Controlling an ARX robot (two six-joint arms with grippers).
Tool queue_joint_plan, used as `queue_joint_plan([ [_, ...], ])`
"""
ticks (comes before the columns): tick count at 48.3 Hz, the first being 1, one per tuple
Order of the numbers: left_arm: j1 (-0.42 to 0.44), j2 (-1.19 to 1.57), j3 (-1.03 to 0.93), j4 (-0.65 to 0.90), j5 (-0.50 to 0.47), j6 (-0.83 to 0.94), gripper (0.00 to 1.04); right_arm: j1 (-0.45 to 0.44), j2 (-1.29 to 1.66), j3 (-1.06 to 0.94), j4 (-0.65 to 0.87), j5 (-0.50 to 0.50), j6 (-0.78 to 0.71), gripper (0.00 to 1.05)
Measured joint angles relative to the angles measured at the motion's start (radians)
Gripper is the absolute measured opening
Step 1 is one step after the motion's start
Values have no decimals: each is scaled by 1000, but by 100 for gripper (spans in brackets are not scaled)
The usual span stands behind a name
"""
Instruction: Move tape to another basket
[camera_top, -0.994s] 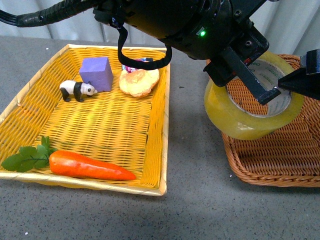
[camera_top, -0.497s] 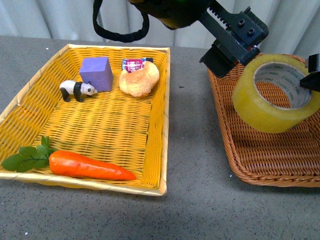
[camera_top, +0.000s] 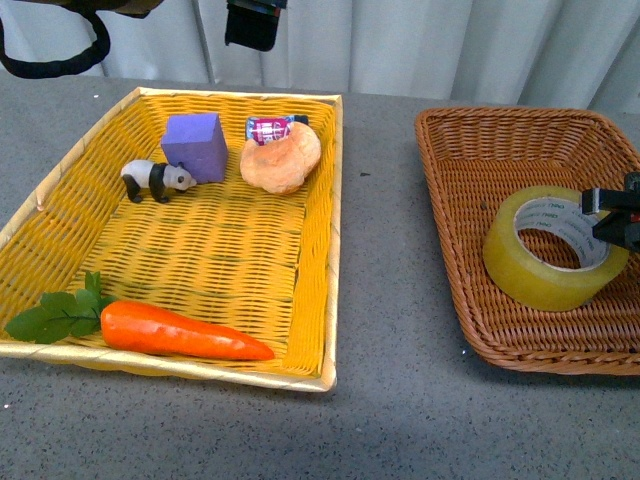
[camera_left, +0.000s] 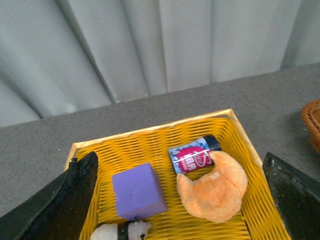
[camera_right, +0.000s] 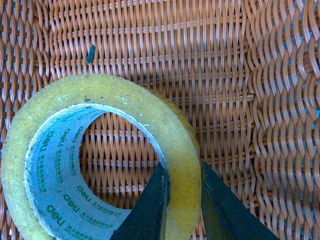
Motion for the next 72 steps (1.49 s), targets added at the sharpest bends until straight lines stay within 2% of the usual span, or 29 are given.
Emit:
queue_joint_plan([
  [2,5,0,-5,16,-19,-6,98,-3,3,0,9,-2,2,14],
  [13,-9,-25,-62,161,-129,-25,98,-14,-70,-40,113,46,32,57],
  [18,-23,-40,-97,203,-207,-29,98,-17,-170,-92,165,74,32,80],
  [20,-20,-41,-111,229,-193,-39,96,-17,-191,-108,197,76,23,87],
  [21,-18,-42,-118,248,-171,-51,94,-16,-191,-116,226,76,21,87],
  [23,-5,-53,-161,330,-103,-76,87,-15,-180,-175,435,74,-6,81],
  [24,-3,-58,-173,346,-90,-83,85,-14,-177,-192,493,74,-10,79],
  [27,18,-107,-259,418,-46,-105,74,-2,-161,-299,792,91,-35,68],
  [30,39,-155,-320,446,-24,-119,65,13,-167,-380,967,116,-46,59],
  [33,60,-198,-378,462,-11,-124,57,21,-197,-431,1071,114,-54,51],
  [35,80,-249,-444,476,8,-129,46,26,-267,-481,1121,114,-60,40],
  [38,103,-312,-523,485,39,-131,31,26,-346,-536,1116,116,-63,25],
  [43,143,-404,-625,488,64,-138,8,30,-487,-607,1022,114,-64,2],
  [44,150,-425,-646,488,71,-140,3,30,-511,-620,1015,114,-68,1],
  [52,186,-564,-757,462,117,-145,4,29,-675,-715,947,116,-67,1],
  [58,206,-596,-829,497,130,-145,4,29,-768,-753,895,116,-67,1],
  [63,218,-661,-858,457,145,-145,4,29,-839,-777,845,116,-67,1],
  [67,267,-730,-877,412,212,-145,4,29,-904,-795,799,116,-67,1],
  [72,291,-812,-898,353,213,-145,4,29,-982,-814,741,116,-67,1],
])
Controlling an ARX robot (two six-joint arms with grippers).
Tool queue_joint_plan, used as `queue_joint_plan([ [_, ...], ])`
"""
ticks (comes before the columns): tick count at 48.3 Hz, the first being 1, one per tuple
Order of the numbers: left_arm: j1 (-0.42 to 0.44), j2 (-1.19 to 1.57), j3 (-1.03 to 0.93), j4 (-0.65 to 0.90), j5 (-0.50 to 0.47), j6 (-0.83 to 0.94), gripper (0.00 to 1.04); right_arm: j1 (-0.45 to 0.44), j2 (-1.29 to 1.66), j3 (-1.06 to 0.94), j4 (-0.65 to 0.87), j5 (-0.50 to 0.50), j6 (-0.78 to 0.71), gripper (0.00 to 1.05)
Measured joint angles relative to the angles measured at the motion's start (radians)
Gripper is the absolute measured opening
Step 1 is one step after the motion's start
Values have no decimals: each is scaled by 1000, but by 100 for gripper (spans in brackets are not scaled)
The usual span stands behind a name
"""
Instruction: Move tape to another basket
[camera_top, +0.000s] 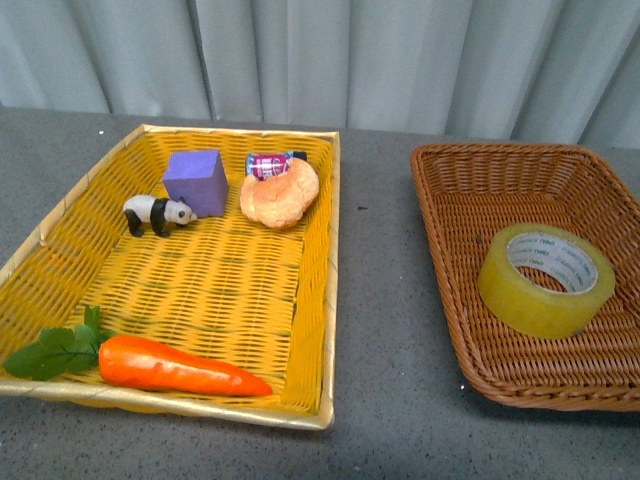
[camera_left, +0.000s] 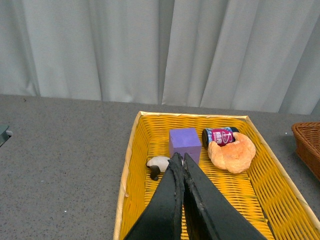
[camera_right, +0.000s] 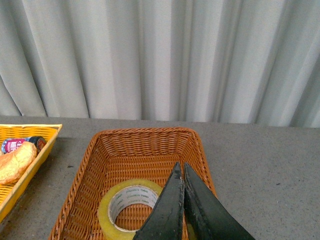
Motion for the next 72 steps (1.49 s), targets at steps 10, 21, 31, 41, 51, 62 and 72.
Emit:
queue_joint_plan([
  [10,1,-189,-35,-153,5,0,4,0,-187,-30,-155,-2,0,1],
  [21,1,-365,-40,-308,6,0,4,0,-358,-40,-308,-2,0,1],
  [31,1,-486,-41,-421,6,0,4,0,-474,-40,-415,-2,0,1],
  [41,1,-586,-41,-515,6,0,4,0,-568,-40,-505,-2,0,1],
  [51,1,-663,-41,-591,6,0,4,0,-641,-40,-576,-2,0,1],
  [62,1,-739,-41,-666,6,0,4,0,-714,-41,-649,-2,0,1],
  [72,1,-793,-41,-721,6,0,4,0,-764,-40,-698,-2,0,1],
])
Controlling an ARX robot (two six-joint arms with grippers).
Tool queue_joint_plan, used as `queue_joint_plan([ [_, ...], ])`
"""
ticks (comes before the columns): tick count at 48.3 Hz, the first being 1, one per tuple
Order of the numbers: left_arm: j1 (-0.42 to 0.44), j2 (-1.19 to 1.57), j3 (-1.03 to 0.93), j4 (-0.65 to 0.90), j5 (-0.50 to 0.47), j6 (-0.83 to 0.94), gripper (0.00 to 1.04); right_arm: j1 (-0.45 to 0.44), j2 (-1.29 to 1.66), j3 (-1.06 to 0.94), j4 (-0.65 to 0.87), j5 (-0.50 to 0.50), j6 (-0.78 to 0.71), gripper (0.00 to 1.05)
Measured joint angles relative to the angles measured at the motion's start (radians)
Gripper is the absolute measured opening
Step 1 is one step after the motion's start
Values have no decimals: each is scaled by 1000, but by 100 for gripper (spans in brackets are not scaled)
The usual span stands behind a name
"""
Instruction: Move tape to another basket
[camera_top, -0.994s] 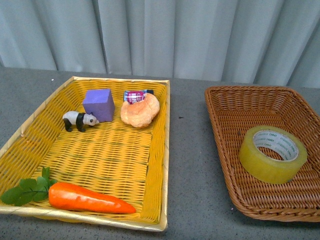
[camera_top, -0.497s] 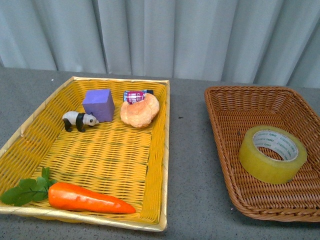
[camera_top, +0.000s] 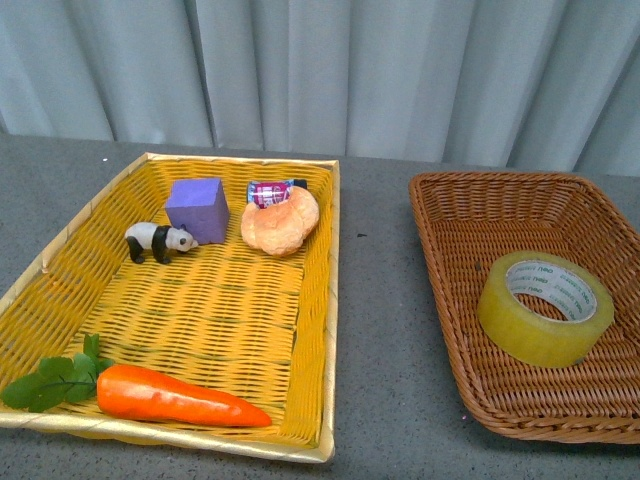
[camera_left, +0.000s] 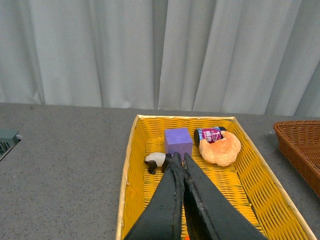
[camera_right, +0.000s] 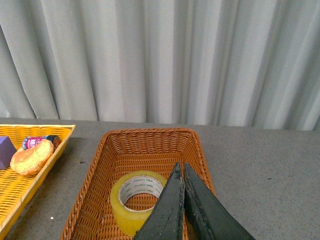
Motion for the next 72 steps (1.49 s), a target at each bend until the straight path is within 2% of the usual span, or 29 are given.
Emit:
queue_joint_plan([
  [4,0,-24,0,-23,0,0,4,0,-86,0,-115,0,0,1],
  [6,0,-76,0,-98,-2,0,4,0,-136,0,-168,0,0,1],
  [9,0,-150,0,-179,0,0,4,0,-168,0,-172,0,0,1],
  [21,0,-182,0,-190,0,-1,4,0,-171,0,-177,0,0,1],
  [23,0,-182,0,-190,0,-1,11,0,-171,0,-177,0,-1,1],
  [26,0,-183,0,-190,0,-1,20,0,-171,0,-177,0,-1,9],
  [36,0,-183,0,-190,0,-1,54,0,-171,0,-177,0,-1,43],
  [43,0,-183,0,-190,0,-1,88,0,-171,0,-177,0,-1,77],
  [46,0,-183,0,-190,0,0,99,0,-171,0,-177,0,-1,87],
  [50,0,-183,0,-190,0,0,97,0,-171,0,-177,0,0,98],
  [53,0,-183,0,-190,0,0,98,0,-171,0,-177,0,0,95],
  [72,0,-183,0,-190,0,0,98,0,-171,0,-177,0,0,96],
])
